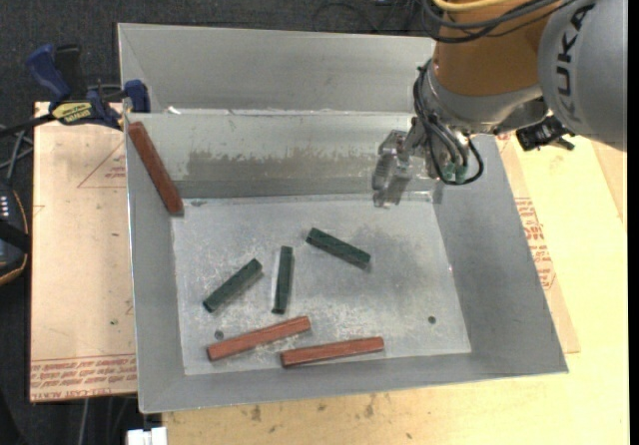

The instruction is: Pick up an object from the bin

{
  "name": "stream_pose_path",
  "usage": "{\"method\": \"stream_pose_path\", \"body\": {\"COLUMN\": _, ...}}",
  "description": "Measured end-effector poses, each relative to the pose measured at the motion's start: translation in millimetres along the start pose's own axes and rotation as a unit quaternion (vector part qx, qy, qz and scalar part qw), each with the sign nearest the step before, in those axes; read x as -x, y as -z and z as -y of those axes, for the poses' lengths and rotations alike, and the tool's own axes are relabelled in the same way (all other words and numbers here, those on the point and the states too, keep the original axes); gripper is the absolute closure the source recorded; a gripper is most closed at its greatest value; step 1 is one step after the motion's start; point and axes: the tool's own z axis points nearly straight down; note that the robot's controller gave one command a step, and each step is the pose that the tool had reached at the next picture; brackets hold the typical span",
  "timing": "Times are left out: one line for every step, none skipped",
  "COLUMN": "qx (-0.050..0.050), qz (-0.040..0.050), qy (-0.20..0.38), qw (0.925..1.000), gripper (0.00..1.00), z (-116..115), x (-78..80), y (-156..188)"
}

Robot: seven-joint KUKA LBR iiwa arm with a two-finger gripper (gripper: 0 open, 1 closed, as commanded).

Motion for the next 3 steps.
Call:
{"method": "stream_pose_path", "body": {"qx": 0.001, "qz": 0.0037, "qy": -0.003, "qw": 1.0, "gripper": 1.0, "z": 2, "x": 2.2, "y": 27}}
{"method": "stream_pose_path", "body": {"qx": -0.001, "qz": -0.0017, "qy": -0.007, "qw": 1.0, "gripper": 0.0, "z": -21, "x": 27.8, "y": -101}}
{"method": "stream_pose_path", "body": {"qx": 0.0, "qz": 0.0004, "qy": -0.007, "qw": 1.0, "gripper": 0.0, "z": -21, "x": 28.1, "y": -96}}
